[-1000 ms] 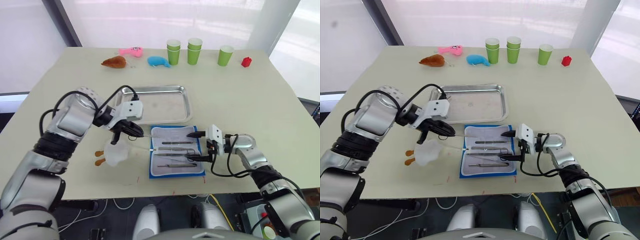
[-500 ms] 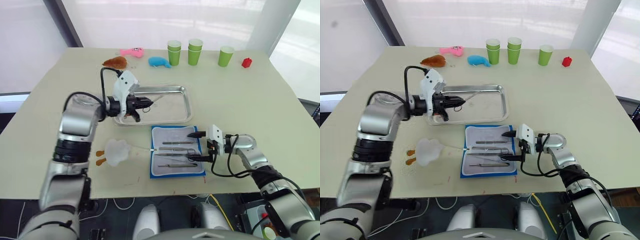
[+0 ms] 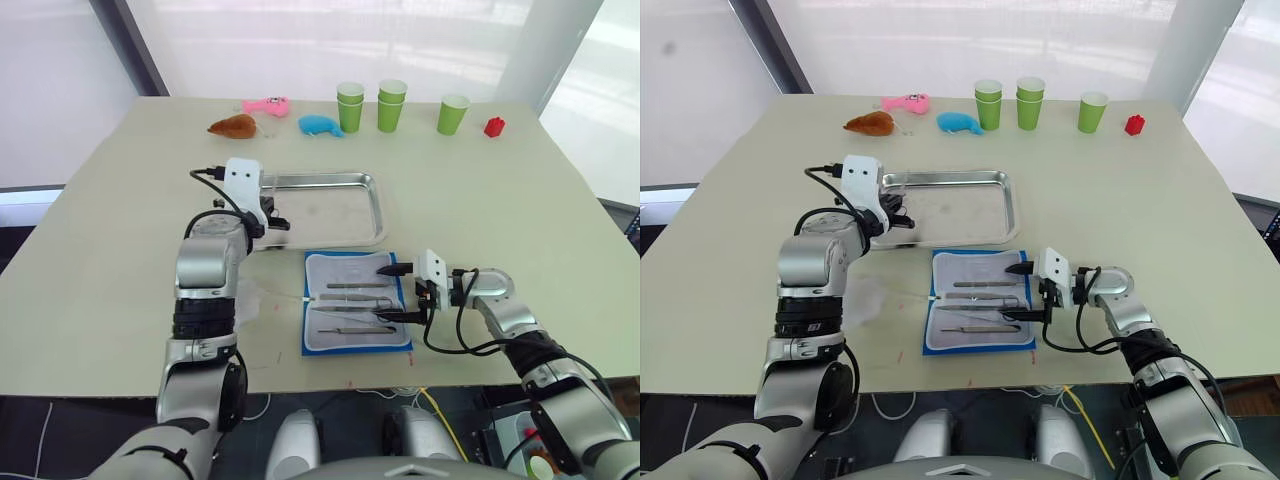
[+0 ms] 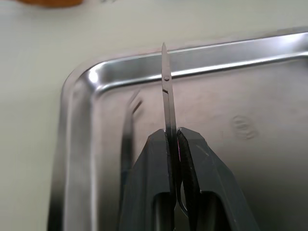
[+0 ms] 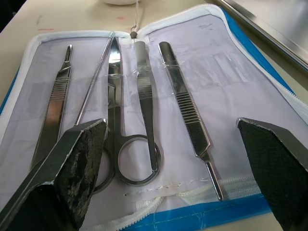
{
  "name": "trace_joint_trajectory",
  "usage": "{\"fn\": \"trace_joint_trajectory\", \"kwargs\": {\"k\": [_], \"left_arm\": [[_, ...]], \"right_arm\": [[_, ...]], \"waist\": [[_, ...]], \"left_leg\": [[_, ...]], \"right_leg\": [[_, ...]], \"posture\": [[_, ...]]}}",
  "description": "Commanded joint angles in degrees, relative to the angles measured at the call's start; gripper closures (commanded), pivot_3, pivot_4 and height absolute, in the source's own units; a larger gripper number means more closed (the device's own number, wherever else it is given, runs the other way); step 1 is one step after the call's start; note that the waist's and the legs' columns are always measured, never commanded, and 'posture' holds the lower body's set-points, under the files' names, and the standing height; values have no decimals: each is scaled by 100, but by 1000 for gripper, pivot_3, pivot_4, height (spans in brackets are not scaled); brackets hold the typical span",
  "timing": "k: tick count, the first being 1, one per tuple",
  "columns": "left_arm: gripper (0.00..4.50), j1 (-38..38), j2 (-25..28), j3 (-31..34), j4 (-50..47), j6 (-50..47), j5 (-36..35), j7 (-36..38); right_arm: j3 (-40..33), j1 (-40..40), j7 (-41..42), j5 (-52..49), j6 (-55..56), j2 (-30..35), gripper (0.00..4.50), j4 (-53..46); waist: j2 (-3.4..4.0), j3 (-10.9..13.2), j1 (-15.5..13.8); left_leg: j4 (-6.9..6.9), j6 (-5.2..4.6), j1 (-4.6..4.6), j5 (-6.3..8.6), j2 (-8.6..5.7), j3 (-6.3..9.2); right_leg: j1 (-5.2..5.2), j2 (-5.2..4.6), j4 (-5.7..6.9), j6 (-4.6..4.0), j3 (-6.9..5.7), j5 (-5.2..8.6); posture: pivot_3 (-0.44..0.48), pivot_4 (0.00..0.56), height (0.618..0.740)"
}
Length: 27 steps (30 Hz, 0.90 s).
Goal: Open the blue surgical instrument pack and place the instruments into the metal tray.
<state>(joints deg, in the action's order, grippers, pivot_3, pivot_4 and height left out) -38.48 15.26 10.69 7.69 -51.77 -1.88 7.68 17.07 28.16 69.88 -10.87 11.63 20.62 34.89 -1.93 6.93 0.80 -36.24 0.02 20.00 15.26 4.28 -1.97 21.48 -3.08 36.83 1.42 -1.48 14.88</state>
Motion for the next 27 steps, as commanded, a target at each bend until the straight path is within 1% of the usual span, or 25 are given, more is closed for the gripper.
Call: {"fn": "trace_joint_trajectory", "kwargs": {"k": [1,4,13,23,24,25,26,27], "left_arm": [[4489,-232,-89,20,30,129,24,-272],[4489,-249,-170,30,255,138,30,-456],[4489,-330,-168,109,812,51,-163,-504],[4489,-403,-217,143,996,-13,-309,-609],[3696,-400,-230,140,990,-29,-313,-639],[3352,-396,-245,135,987,-35,-317,-659],[3181,-390,-252,98,971,-31,-297,-674],[3181,-384,-251,53,951,-30,-276,-680]], "right_arm": [[557,-488,-59,906,-386,210,0,1063],[554,-484,-87,909,-380,194,0,1075],[551,-483,-119,924,-360,197,0,1090],[545,-498,-136,918,-336,185,0,1089],[545,-499,-136,917,-337,184,0,1088],[544,-500,-137,916,-337,183,0,1088],[544,-501,-138,915,-338,182,0,1087],[544,-503,-139,915,-337,182,0,1087]], "waist": [[-2,-1,0],[-4,-3,0],[-2,-5,2],[-1,-4,3],[0,-4,3],[0,-4,3],[0,-3,2],[1,-4,2]], "left_leg": [[0,0,0,0,-1,-1],[0,1,0,0,-2,-1],[0,2,-1,0,-2,0],[1,3,-2,1,-2,0],[1,3,-2,1,-2,0],[1,3,-2,1,-2,0],[1,4,-2,1,-2,0],[1,4,-2,1,-2,0]], "right_leg": [[0,-1,0,-1,1,-2],[0,-2,0,-1,-1,-3],[-1,-2,0,8,-4,2],[-1,-3,0,11,-4,4],[-1,-4,0,10,-4,3],[-1,-4,0,11,-4,3],[-1,-4,0,11,-4,3],[-1,-4,0,13,-5,5]], "posture": [[0,150,740],[0,150,740],[0,150,740],[0,150,740],[0,150,740],[0,150,740],[0,150,740],[0,150,740]]}}
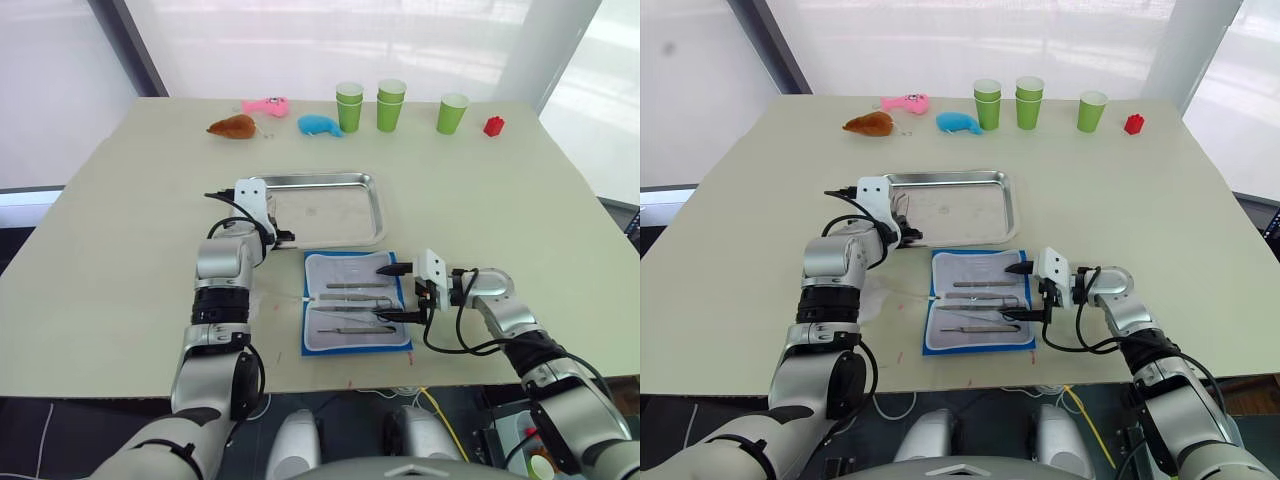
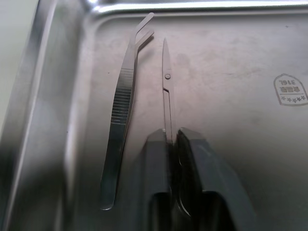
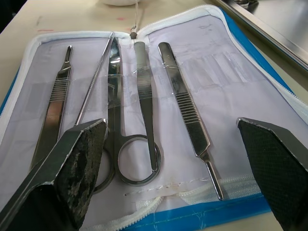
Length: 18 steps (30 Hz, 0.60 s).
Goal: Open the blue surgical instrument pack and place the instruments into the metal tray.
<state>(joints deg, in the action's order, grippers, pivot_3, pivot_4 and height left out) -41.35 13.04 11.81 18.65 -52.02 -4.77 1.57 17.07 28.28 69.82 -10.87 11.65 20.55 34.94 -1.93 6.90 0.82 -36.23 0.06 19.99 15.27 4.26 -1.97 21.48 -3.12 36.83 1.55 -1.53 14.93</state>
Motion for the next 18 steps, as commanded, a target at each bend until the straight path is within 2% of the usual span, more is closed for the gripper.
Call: {"fn": "trace_joint_trajectory", "kwargs": {"k": [1,8,11,14,18], "left_arm": [[3181,-92,-24,-97,-168,-4,23,-62],[3181,-153,56,-302,-642,95,21,48],[3181,-124,35,-392,-908,416,-69,266],[3181,32,99,-626,-1321,616,-288,889],[3181,607,723,-1216,-1899,1488,-505,2436]], "right_arm": [[544,-516,-133,916,-340,190,0,1082],[543,-531,-141,911,-340,183,0,1076],[549,-536,-145,917,-336,181,0,1074],[551,-536,-143,914,-346,176,0,1062],[549,-528,-152,913,-349,160,0,1074]], "waist": [[0,0,0],[-1,1,1],[2,3,0],[3,4,1],[19,2,21]], "left_leg": [[0,0,0,0,0,0],[1,1,1,0,0,0],[1,1,0,0,0,0],[1,24,1,14,0,0],[7,29,-5,16,0,-5]], "right_leg": [[0,0,0,2,0,1],[0,-1,0,2,0,1],[1,-2,0,2,0,1],[1,-3,-1,-11,1,7],[1,-5,-2,-29,9,6]], "posture": [[0,150,740],[0,150,740],[0,150,740],[0,150,740],[0,150,740]]}}
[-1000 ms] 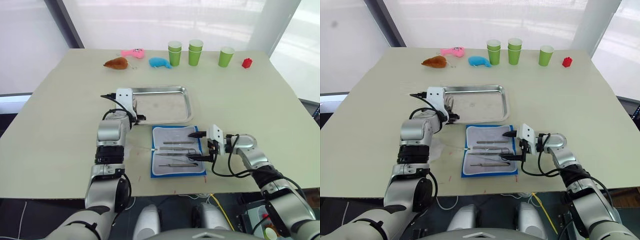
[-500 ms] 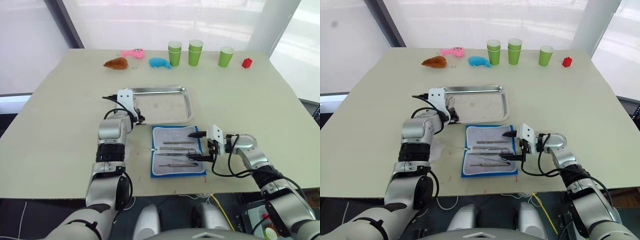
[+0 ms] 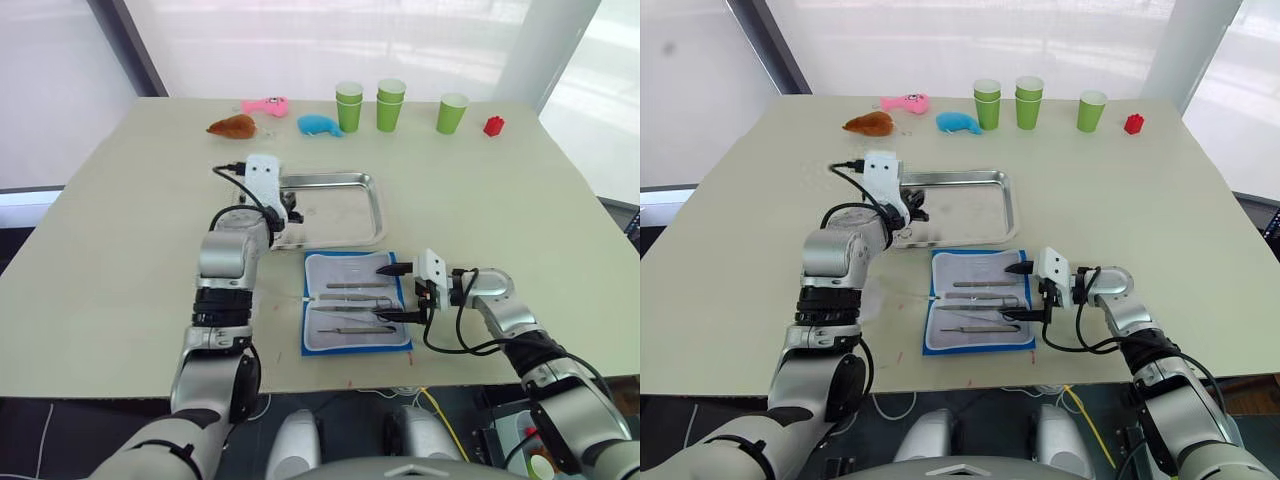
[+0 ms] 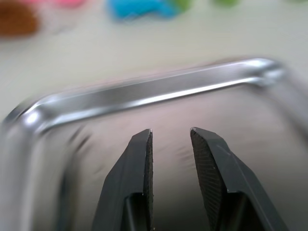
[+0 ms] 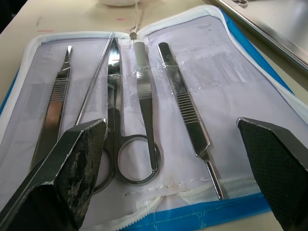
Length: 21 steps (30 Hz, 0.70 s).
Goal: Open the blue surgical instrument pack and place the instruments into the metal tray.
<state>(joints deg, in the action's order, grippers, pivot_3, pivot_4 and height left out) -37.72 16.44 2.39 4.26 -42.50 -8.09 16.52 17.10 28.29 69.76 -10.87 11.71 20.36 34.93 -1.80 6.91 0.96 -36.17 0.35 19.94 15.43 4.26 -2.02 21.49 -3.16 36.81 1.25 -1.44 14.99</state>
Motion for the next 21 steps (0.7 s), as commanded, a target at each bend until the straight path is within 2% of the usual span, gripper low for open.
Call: {"fn": "trace_joint_trajectory", "kwargs": {"k": [1,2,5,8,11,14,16,17,18,19,20,21], "left_arm": [[3181,328,489,-290,-532,600,-255,1154],[3181,390,576,-275,-590,635,-355,1333],[3181,700,1224,-364,-869,1027,-657,2511],[3181,918,1808,-182,-900,1341,-1052,3533],[3181,1040,2224,287,-971,1178,-2028,4672],[3181,1253,2911,406,-860,1593,-2220,5805],[3181,1314,3217,464,-769,1663,-2380,6278],[2647,1327,3328,476,-728,1686,-2433,6450],[2452,1350,3545,480,-630,1829,-2408,6787],[1751,1362,3694,481,-552,1938,-2382,7031],[1485,1382,3897,463,-475,2083,-2417,7310],[1013,1410,4160,397,-424,2262,-2539,7487]], "right_arm": [[545,-527,-153,913,-354,173,0,1079],[544,-528,-156,912,-354,169,0,1080],[546,-526,-161,909,-355,151,0,1086],[541,-515,-171,910,-351,149,0,1096],[534,-500,-184,911,-345,146,0,1108],[525,-503,-193,903,-345,141,0,1107],[526,-521,-199,904,-343,138,0,1096],[527,-527,-201,905,-341,136,0,1093],[531,-546,-206,904,-341,131,0,1084],[535,-558,-208,903,-341,127,0,1079],[536,-566,-210,900,-343,125,0,1075],[537,-575,-211,899,-344,125,0,1071]], "waist": [[13,2,9],[22,8,6],[32,21,6],[32,21,4],[26,23,6],[25,26,21],[25,26,13],[24,26,7],[23,27,7],[22,27,9],[23,27,8],[22,28,12]], "left_leg": [[2,0,-2,0,0,-2],[3,0,-3,0,0,-4],[2,-2,0,-1,1,-3],[7,-2,-1,0,2,11],[7,-2,-1,0,3,19],[9,-1,0,1,4,20],[17,-1,-1,1,4,21],[18,-1,-1,1,5,24],[18,-1,-1,1,7,28],[18,0,-1,2,9,34],[18,0,-1,2,9,34],[19,0,-1,2,7,39]], "right_leg": [[1,0,0,-2,4,0],[1,0,0,1,5,2],[7,2,0,11,2,10],[9,0,-3,11,4,12],[12,-13,-4,12,4,13],[19,-47,-5,12,-6,13],[21,-48,-7,11,-7,14],[22,-50,-8,11,-9,14],[22,-52,-8,11,-11,14],[23,-57,-8,11,-10,14],[24,-57,-8,11,-9,15],[24,-68,-9,11,-6,15]], "posture": [[0,150,740],[0,150,740],[0,150,740],[0,150,740],[0,150,740],[0,150,740],[0,150,740],[0,150,740],[0,150,740],[0,150,740],[0,150,740],[0,150,740]]}}
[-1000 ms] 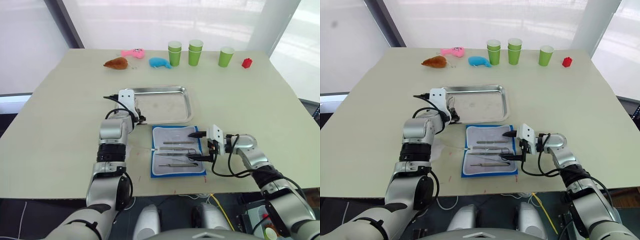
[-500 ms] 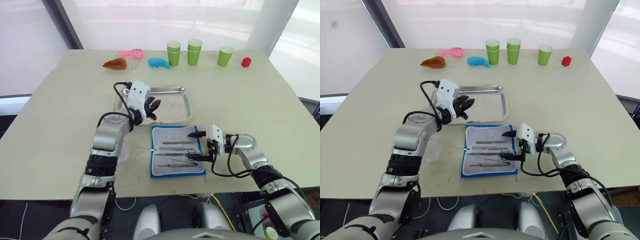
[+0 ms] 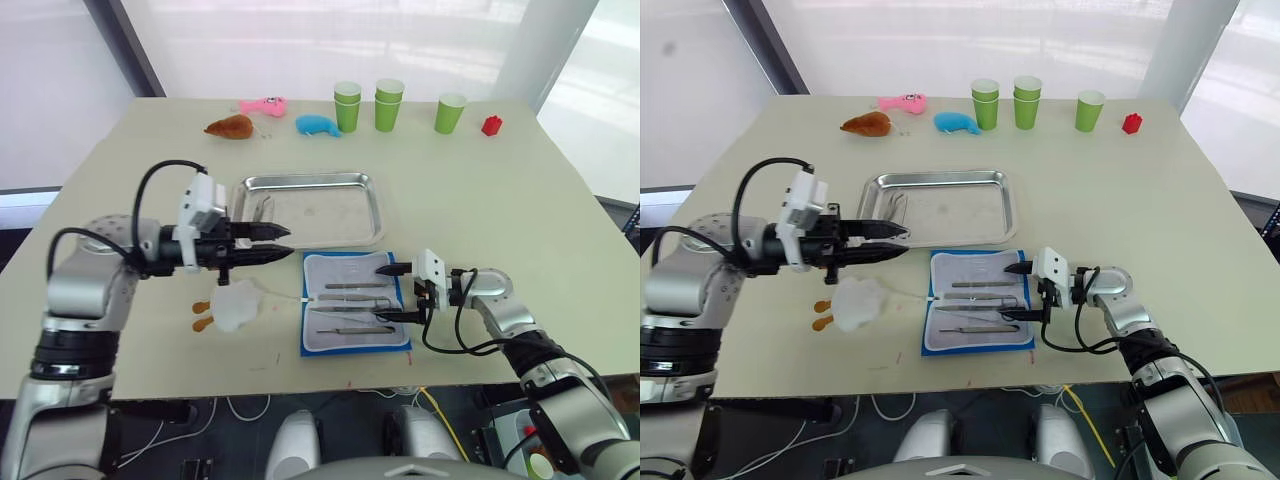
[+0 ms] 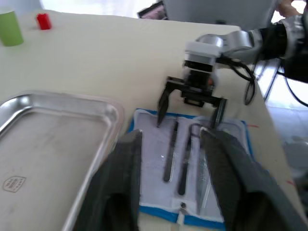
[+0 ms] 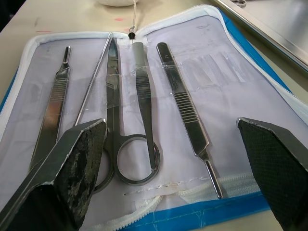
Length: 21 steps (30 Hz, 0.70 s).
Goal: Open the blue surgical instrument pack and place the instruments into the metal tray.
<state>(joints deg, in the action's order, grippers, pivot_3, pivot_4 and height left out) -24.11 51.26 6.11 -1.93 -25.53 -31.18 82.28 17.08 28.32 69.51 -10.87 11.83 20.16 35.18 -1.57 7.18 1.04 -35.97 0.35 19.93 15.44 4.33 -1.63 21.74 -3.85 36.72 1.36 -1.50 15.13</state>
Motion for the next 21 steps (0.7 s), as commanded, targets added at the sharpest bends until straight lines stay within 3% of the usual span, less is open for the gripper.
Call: {"fn": "trace_joint_trajectory", "kwargs": {"k": [1,3,8,11,16,21], "left_arm": [[636,78,893,-53,217,714,-360,986],[70,150,1370,-318,276,1125,-663,1022],[70,258,2293,-1096,492,2132,-1099,1022],[70,105,2397,-1383,639,2334,-1258,1022],[70,-179,1853,-1557,835,2649,-827,1022],[70,-494,882,-1622,955,2631,-48,543]], "right_arm": [[539,-586,-187,899,-353,147,0,1042],[536,-599,-185,899,-351,151,0,1034],[524,-616,-179,892,-350,166,0,1014],[519,-622,-180,892,-353,174,0,1011],[511,-647,-168,883,-370,199,0,978],[506,-621,-161,885,-388,205,0,980]], "waist": [[-7,4,17],[-10,5,11],[-9,4,-6],[-7,3,-11],[-7,3,-20],[-4,-1,-35]], "left_leg": [[3,0,-1,0,-1,0],[22,1,-4,1,0,3],[60,1,-14,1,-2,3],[78,1,-15,1,-1,8],[80,1,-10,1,0,7],[83,-3,-8,-1,0,3]], "right_leg": [[1,-13,0,0,-7,0],[6,-23,-7,0,-16,0],[8,-36,-28,0,-15,0],[11,-37,-50,0,-23,0],[14,-38,-65,0,-29,0],[19,-36,-78,1,-42,-1]], "posture": [[0,150,740],[0,150,740],[0,150,740],[0,150,740],[0,150,740],[0,150,740]]}}
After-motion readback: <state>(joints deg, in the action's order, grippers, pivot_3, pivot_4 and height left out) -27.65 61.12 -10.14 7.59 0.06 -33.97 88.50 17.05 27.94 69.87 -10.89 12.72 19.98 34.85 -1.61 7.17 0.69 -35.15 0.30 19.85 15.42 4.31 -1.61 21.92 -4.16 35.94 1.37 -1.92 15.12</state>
